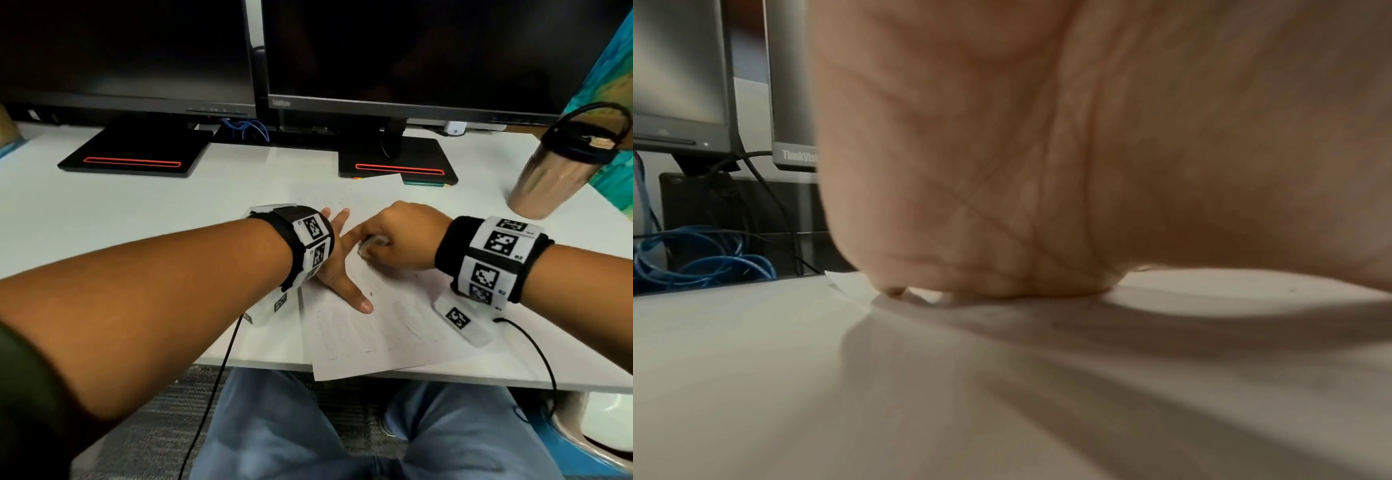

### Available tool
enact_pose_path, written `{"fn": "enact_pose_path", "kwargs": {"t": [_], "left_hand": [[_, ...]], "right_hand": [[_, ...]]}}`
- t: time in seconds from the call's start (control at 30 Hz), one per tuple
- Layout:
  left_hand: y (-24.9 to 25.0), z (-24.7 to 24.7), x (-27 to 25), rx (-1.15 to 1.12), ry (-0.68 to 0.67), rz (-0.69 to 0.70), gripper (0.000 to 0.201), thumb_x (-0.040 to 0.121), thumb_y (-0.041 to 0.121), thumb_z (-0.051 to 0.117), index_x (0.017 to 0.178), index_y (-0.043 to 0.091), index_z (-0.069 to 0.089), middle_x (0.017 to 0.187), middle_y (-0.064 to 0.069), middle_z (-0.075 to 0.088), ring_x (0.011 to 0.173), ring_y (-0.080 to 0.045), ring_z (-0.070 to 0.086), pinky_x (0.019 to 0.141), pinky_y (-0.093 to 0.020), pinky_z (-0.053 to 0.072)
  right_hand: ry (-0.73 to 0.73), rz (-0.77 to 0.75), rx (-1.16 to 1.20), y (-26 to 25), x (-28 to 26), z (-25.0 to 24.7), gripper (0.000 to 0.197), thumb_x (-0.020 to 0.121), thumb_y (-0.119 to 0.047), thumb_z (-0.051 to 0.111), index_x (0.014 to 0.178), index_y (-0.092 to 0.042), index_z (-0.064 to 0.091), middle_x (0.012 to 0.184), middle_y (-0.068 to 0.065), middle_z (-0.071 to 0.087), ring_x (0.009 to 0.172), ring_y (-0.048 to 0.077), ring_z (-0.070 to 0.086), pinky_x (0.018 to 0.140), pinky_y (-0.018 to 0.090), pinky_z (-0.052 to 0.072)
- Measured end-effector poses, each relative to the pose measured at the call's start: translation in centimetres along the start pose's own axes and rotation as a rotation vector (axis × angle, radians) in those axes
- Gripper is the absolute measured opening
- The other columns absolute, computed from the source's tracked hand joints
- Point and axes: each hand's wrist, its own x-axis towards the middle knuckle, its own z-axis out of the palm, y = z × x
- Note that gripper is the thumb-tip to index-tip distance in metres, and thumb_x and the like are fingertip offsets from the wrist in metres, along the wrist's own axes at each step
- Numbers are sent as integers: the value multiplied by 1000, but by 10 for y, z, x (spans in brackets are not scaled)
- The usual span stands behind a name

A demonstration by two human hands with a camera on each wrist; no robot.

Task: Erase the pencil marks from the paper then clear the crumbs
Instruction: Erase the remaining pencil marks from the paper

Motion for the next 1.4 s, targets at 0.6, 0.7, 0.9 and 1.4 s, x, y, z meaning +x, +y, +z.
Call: {"fn": "enact_pose_path", "kwargs": {"t": [0.6, 0.7, 0.9, 1.4], "left_hand": [[-1, 0, -1, 23, -10, 1, 135, 58, 94, 55, 152, 38, -23, 159, -6, -36, 148, -36, -25, 117, -61, -1], [0, 0, -1, 21, -5, 3, 134, 58, 94, 54, 151, 39, -23, 159, -6, -35, 148, -36, -24, 117, -61, -1], [0, 0, 0, 13, 0, -6, 137, 55, 95, 53, 151, 37, -25, 159, -6, -35, 148, -37, -23, 117, -62, 0], [1, -2, -1, 38, 3, -13, 138, 56, 96, 52, 151, 35, -26, 160, -7, -33, 149, -38, -21, 117, -62, 1]], "right_hand": [[-104, -71, -36, -10, 3, -3, 15, 88, -34, 55, 87, -28, 68, 83, -4, 70, 71, 18, 62, 69, 36, 55], [-127, -52, 49, -12, 0, -4, 12, 86, -36, 57, 87, -31, 68, 86, -8, 71, 76, 16, 64, 70, 35, 55], [-99, -89, 31, -16, -7, -2, 14, 89, -31, 59, 92, -25, 71, 72, -11, 63, 67, 13, 59, 65, 30, 52], [-66, -40, -4, -13, -12, -4, 15, 88, -29, 56, 91, -24, 70, 75, -8, 66, 69, 17, 61, 68, 35, 55]]}}
